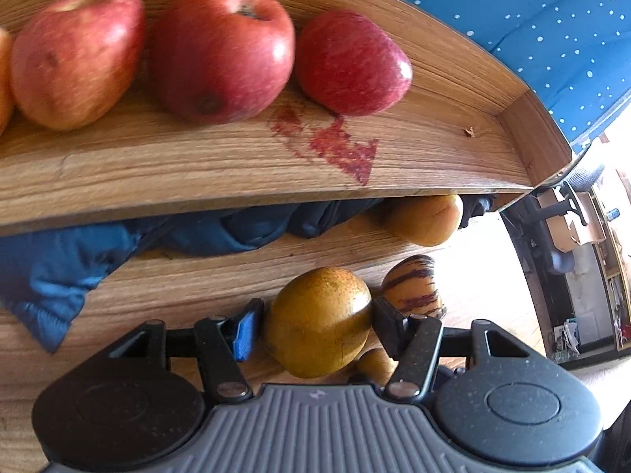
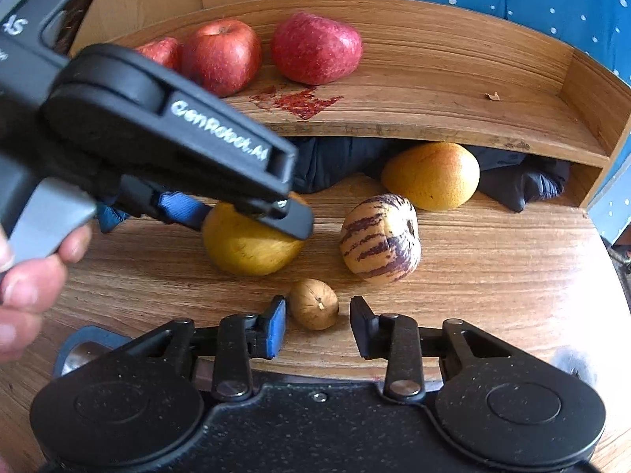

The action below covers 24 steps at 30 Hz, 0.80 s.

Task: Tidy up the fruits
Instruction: 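Grasp a round brown pear with the left tool while the right tool grasps a small brown kiwi, then carry brown pear and kiwi onto the tray and open both tools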

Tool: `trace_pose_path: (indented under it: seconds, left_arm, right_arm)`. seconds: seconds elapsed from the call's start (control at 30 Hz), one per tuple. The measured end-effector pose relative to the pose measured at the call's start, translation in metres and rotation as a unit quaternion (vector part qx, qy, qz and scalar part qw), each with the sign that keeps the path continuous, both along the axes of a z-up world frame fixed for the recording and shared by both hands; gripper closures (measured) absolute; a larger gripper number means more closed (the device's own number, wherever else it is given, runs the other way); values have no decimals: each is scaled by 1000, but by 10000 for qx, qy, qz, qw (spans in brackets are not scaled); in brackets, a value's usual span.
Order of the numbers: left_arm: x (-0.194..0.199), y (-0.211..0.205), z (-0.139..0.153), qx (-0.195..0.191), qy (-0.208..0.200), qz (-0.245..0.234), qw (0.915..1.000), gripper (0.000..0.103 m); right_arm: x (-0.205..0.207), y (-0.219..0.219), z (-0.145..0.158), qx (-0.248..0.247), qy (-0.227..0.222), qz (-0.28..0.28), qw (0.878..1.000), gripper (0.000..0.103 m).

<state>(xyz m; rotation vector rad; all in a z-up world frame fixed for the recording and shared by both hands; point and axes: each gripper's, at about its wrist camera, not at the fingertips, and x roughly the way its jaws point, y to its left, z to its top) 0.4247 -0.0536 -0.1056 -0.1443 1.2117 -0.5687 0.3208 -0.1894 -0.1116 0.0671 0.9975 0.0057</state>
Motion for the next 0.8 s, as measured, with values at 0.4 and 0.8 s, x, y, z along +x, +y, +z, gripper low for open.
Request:
trace_pose_path:
  seconds: [0.4, 0.8]
  left_arm:
    - [-32, 37, 11, -47, -5, 624, 9980, 40]
    - [-90, 59, 25, 30, -45, 850, 9964, 40]
  right_arm:
    - [-9, 8, 11, 90, -228, 540, 9982, 73]
    - [-76, 21, 29, 396, -300, 1057, 9932, 73]
